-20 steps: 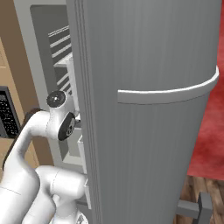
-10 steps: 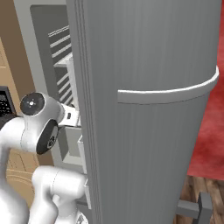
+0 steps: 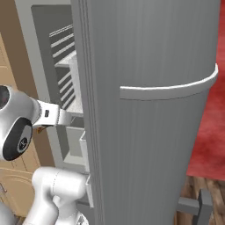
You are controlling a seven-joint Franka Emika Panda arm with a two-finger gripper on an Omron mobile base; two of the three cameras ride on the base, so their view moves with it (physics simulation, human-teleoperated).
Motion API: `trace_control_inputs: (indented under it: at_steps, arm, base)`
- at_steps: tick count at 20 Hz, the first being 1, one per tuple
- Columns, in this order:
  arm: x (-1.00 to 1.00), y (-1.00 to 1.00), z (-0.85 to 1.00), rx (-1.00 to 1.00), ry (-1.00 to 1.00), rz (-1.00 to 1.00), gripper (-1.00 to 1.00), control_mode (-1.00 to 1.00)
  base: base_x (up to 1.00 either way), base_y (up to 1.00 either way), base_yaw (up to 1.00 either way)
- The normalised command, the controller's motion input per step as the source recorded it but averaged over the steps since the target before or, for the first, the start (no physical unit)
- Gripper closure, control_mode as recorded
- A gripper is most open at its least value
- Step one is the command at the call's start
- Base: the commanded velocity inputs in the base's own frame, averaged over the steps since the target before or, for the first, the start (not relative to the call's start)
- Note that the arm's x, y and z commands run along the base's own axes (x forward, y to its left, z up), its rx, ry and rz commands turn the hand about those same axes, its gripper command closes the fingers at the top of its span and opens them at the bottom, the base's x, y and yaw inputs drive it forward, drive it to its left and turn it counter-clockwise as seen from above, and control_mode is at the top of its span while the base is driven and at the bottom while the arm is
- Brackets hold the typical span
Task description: Place one tomato and one chicken drumstick in each tupperware on the nearby counter, to pack two identical lunches.
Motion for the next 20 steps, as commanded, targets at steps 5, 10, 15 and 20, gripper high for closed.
trace_control_inputs:
  at_steps: [5, 10, 15, 20]
  arm:
    - [0.00, 0.00, 0.00, 0.00, 0.00, 0.00, 1.00, 1.00]
    - [0.00, 0.00, 0.00, 0.00, 0.00, 0.00, 1.00, 1.00]
    - [0.00, 0.00, 0.00, 0.00, 0.00, 0.00, 1.00, 1.00]
    - [0.00, 0.00, 0.00, 0.00, 0.00, 0.00, 1.00, 1.00]
  base:
    - [-1.00, 0.11, 0.00]
    - [-0.76, 0.28, 0.00]
    - [-0.05, 0.90, 0.01]
    - [0.00, 1.00, 0.00]
